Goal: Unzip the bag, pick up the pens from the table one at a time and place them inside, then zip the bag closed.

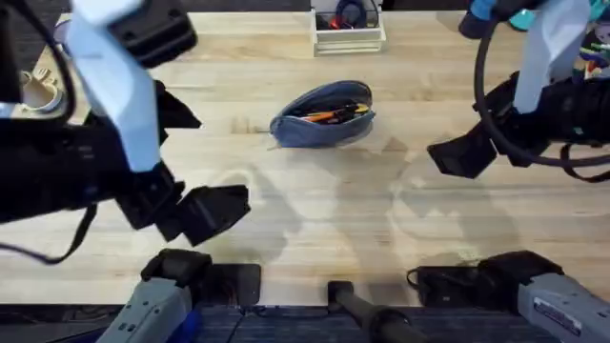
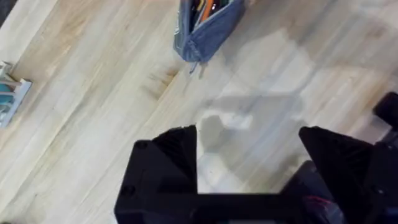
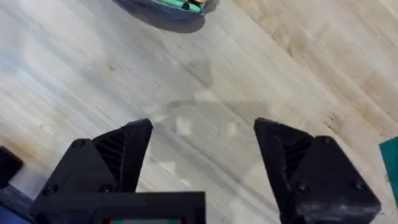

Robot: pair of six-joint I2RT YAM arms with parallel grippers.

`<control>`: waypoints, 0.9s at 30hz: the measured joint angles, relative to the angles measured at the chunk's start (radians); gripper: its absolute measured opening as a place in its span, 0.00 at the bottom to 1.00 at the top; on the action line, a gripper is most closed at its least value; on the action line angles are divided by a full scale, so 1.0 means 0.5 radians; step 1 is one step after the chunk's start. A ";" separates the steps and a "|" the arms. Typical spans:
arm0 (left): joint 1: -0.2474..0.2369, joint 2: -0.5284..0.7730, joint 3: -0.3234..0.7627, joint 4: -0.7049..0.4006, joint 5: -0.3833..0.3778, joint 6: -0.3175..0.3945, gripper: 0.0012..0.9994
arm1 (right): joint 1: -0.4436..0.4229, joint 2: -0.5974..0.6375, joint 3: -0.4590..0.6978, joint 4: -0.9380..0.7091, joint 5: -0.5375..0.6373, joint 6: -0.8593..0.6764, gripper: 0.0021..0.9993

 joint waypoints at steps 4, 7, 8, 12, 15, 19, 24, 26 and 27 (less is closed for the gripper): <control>0.047 0.002 -0.119 0.126 0.000 0.005 0.99 | 0.000 -0.001 0.000 0.000 0.000 0.000 1.00; 0.088 0.002 -0.237 0.263 -0.001 0.007 0.99 | 0.000 -0.001 0.000 0.000 0.000 0.000 1.00; 0.100 0.002 -0.276 0.305 -0.001 0.007 0.99 | 0.000 -0.001 0.000 0.000 0.000 0.000 1.00; 0.132 0.002 -0.466 0.480 -0.034 0.008 0.99 | 0.000 0.000 0.000 0.000 0.000 0.000 1.00; 0.135 0.020 -0.586 0.500 -0.106 0.008 0.99 | 0.000 0.000 0.000 0.000 0.000 0.000 1.00; 0.135 0.073 -0.672 0.522 -0.159 0.009 0.99 | 0.000 0.000 0.000 0.000 0.000 0.000 1.00; 0.135 0.141 -0.699 0.588 -0.132 0.133 0.99 | 0.000 0.000 0.000 0.000 0.000 0.000 1.00; 0.151 0.190 -0.705 0.599 -0.080 0.220 0.99 | 0.000 0.000 0.000 0.000 0.000 0.000 1.00; 0.166 0.221 -0.705 0.608 -0.051 0.255 0.99 | 0.000 0.000 0.000 0.000 0.000 0.000 1.00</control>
